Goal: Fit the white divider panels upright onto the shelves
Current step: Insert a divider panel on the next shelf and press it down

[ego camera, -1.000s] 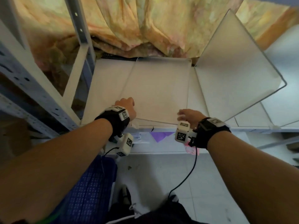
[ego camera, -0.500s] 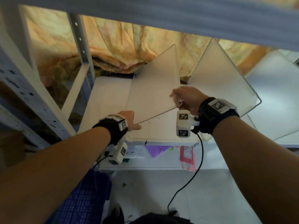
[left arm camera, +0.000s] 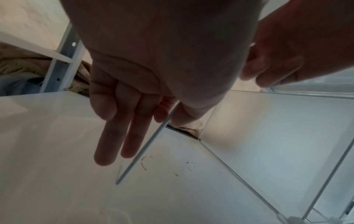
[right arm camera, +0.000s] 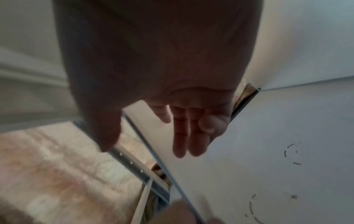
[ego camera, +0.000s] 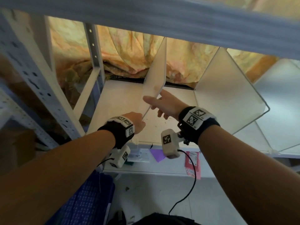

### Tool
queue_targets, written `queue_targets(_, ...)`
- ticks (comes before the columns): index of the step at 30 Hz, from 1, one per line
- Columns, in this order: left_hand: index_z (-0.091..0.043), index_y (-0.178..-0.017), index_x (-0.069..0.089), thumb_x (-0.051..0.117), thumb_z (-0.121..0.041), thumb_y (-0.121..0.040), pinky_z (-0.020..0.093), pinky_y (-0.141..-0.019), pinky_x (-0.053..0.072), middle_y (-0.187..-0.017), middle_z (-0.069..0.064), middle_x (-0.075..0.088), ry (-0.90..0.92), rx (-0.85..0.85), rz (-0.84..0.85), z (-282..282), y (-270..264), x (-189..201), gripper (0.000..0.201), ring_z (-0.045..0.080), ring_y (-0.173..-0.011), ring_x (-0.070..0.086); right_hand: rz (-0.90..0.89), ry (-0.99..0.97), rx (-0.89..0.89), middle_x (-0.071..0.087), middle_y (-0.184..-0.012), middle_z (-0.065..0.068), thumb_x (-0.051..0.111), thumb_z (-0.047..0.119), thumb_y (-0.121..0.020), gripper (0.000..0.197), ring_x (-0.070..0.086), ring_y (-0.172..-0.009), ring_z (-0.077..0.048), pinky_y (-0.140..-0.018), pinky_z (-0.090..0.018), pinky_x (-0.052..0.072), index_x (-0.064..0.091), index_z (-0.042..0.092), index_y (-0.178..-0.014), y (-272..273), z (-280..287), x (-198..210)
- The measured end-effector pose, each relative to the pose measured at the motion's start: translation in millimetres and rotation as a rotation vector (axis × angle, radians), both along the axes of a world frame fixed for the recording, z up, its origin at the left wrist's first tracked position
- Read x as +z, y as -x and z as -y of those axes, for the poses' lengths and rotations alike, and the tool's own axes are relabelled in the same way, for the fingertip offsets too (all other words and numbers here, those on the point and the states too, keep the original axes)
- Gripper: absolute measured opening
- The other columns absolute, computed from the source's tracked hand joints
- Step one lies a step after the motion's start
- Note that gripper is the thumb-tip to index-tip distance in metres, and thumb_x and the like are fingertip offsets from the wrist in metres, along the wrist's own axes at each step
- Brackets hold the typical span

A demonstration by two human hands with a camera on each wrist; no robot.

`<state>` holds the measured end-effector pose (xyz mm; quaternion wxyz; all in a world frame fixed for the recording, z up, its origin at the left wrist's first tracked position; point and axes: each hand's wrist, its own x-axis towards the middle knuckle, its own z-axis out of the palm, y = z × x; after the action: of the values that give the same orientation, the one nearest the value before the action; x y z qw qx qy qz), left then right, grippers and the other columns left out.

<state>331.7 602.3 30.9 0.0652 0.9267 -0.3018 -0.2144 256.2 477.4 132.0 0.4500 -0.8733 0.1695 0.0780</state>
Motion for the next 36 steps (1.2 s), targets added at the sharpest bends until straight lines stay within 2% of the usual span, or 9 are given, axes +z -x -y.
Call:
queue_targets(2, -0.013, -0.125, 0.054, 0.042, -0.038, -0.096, 0.033, -0.076, 0.044, -0.117, 0.007, 0.063, 0.04, 0.014, 0.033, -1, 6, 10, 0.04, 0.024, -0.093, 0.06, -0.032, 0.121, -0.021, 0.069, -0.081, -0.004, 0.056, 0.049, -0.086, 0.05, 0.058, -0.052, -0.016, -0.043, -0.024, 0.043, 0.045, 0.018, -0.124, -6, -12, -8)
queue_targets(5, -0.014, -0.121, 0.055, 0.043, -0.037, -0.095, 0.034, -0.074, 0.046, -0.111, 0.007, 0.064, 0.059, 0.008, 0.049, -7, 13, 18, 0.036, 0.024, -0.088, 0.06, -0.084, 0.143, -0.145, 0.071, -0.067, -0.005, 0.05, 0.032, -0.088, 0.025, 0.054, -0.04, -0.014, -0.037, -0.017, 0.038, 0.056, 0.01, -0.099, -14, -26, -14)
queue_targets(11, -0.018, -0.089, 0.049, 0.053, -0.036, -0.092, 0.032, -0.068, 0.042, -0.089, 0.004, 0.059, 0.096, -0.106, -0.018, -22, 12, 24, 0.018, 0.023, -0.077, 0.054, -0.144, 0.062, -0.062, 0.069, -0.066, -0.017, 0.04, 0.017, -0.089, 0.031, 0.052, -0.04, -0.018, -0.041, -0.022, 0.038, 0.059, 0.002, -0.069, -13, -31, -4)
queue_targets(14, -0.016, -0.089, 0.05, 0.067, -0.039, -0.085, 0.033, -0.066, 0.041, -0.085, 0.002, 0.056, 0.086, -0.172, -0.032, -32, 6, 24, 0.029, 0.024, -0.075, 0.052, -0.142, 0.064, -0.019, 0.067, -0.067, -0.02, 0.038, 0.014, -0.089, 0.031, 0.05, -0.039, -0.018, -0.038, -0.021, 0.037, 0.059, -0.001, -0.072, -11, -31, 5)
queue_targets(18, -0.017, -0.094, 0.051, 0.076, -0.035, -0.079, 0.036, -0.073, 0.046, -0.096, 0.003, 0.061, 0.025, -0.144, -0.094, -40, -1, 13, 0.034, 0.025, -0.085, 0.057, -0.12, 0.079, 0.004, 0.068, -0.068, -0.021, 0.037, 0.012, -0.089, 0.033, 0.051, -0.041, -0.02, -0.039, -0.02, 0.039, 0.061, -0.004, -0.073, -9, -43, 5)
queue_targets(22, -0.015, -0.097, 0.053, 0.06, -0.01, -0.087, 0.036, -0.074, 0.044, -0.099, 0.008, 0.061, 0.06, -0.085, -0.07, -45, -1, -4, 0.013, 0.027, -0.087, 0.056, -0.096, 0.134, -0.024, 0.068, -0.064, -0.018, 0.037, 0.013, -0.089, 0.033, 0.054, -0.04, -0.02, -0.04, -0.022, 0.043, 0.061, -0.008, -0.081, -12, -52, -7)
queue_targets(25, -0.015, -0.106, 0.054, 0.05, -0.002, -0.087, 0.04, -0.081, 0.047, -0.105, 0.009, 0.061, 0.104, -0.011, -0.087, -50, -2, -22, 0.023, 0.03, -0.093, 0.058, -0.084, 0.142, -0.058, 0.068, -0.062, -0.016, 0.037, 0.013, -0.087, 0.031, 0.055, -0.04, -0.02, -0.039, -0.022, 0.043, 0.06, -0.007, -0.09, -16, -55, -14)
queue_targets(30, -0.014, -0.117, 0.052, 0.058, -0.012, -0.088, 0.037, -0.086, 0.047, -0.11, 0.007, 0.061, 0.123, 0.001, -0.143, -55, -1, -44, 0.029, 0.027, -0.098, 0.058, -0.101, 0.131, -0.077, 0.066, -0.061, -0.012, 0.037, 0.013, -0.088, 0.029, 0.055, -0.037, -0.016, -0.037, -0.019, 0.041, 0.054, -0.003, -0.104, -18, -63, -23)
queue_targets(36, -0.015, -0.111, 0.051, 0.068, -0.032, -0.082, 0.039, -0.087, 0.047, -0.105, 0.005, 0.063, 0.141, -0.025, -0.201, -58, -5, -52, 0.037, 0.026, -0.093, 0.058, -0.082, 0.139, -0.116, 0.066, -0.063, -0.012, 0.037, 0.016, -0.089, 0.032, 0.052, -0.027, -0.008, -0.033, -0.015, 0.038, 0.052, 0.0, -0.113, -18, -69, -30)
